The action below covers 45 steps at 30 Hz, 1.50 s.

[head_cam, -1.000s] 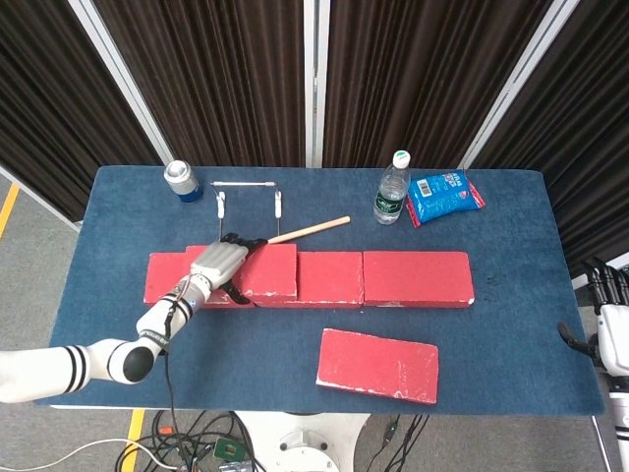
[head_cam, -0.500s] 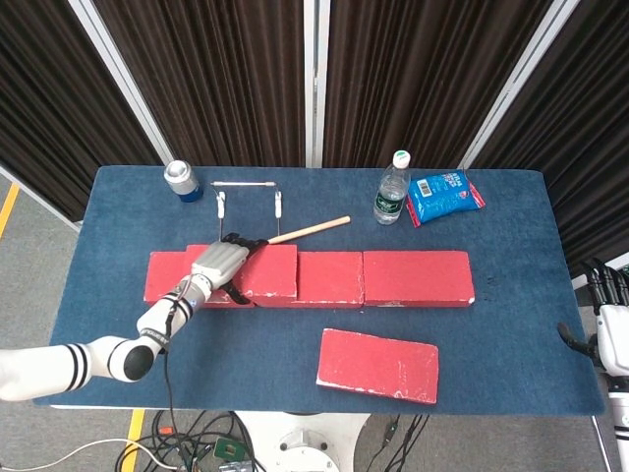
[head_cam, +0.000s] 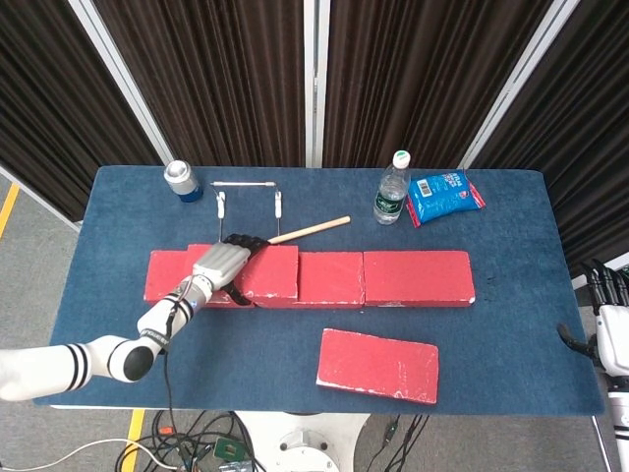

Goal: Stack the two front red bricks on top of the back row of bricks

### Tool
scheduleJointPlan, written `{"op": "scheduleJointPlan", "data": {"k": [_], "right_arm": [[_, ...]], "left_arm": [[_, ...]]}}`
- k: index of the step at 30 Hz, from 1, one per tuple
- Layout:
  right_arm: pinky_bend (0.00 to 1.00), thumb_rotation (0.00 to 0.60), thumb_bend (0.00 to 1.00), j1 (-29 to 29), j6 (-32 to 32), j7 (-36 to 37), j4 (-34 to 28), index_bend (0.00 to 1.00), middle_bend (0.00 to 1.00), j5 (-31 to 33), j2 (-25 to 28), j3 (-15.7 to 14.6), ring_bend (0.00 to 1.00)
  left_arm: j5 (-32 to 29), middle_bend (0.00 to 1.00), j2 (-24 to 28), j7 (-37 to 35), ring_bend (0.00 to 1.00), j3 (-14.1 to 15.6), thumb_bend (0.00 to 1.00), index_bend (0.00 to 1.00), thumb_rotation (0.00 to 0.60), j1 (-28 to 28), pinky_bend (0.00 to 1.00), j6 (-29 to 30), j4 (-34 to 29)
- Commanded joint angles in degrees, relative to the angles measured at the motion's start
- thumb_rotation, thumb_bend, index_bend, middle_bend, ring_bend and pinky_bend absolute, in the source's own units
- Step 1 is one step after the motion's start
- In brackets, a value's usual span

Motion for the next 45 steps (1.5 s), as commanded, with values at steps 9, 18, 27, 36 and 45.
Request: {"op": "scheduleJointPlan", "data": {"k": [9,18,27,36,45], "right_arm": [[0.00,0.600,0.19,-0.1,0.4,-0.3,-0.2,0.00,0.00,-0.3,0.0,0.0,0.00],[0.00,0.600,0.19,-0.1,0.3,-0.4,-0.2,0.00,0.00,-0.1,0.0,0.1,0.00],[0.00,0.600,0.19,-0.1,0.4,-0.3,-0.1,0.00,0.00,0.0,0.1,0.1,0.00],[0.00,0.600,0.19,-0.1,0.0,0.1,0.5,0.00,0.00,0.3,-0.2,0.1,0.00],[0.00,0.600,0.19,-0.2,-0.4,0.9,1.2,0.00,0.00,0.6,-0.3,0.1,0.00]], "left_arm": [[2.5,0.00,0.8,-2.4,0.00,-0.9,0.00,0.04,0.600,1.0,0.00,0.3,-0.8],[3.8,0.00,0.4,-3.2,0.00,-1.1,0.00,0.02,0.600,1.5,0.00,0.9,-1.2],[6.7,0.00,-1.4,-4.0,0.00,-2.5,0.00,0.01,0.600,2.0,0.00,3.1,-2.5],[5.3,0.00,-5.4,-2.7,0.00,-3.2,0.00,0.01,0.600,1.3,0.00,4.9,-0.7],[2.3,0.00,-7.8,0.7,0.00,-3.7,0.00,0.01,0.600,0.5,0.00,7.3,0.3]]}}
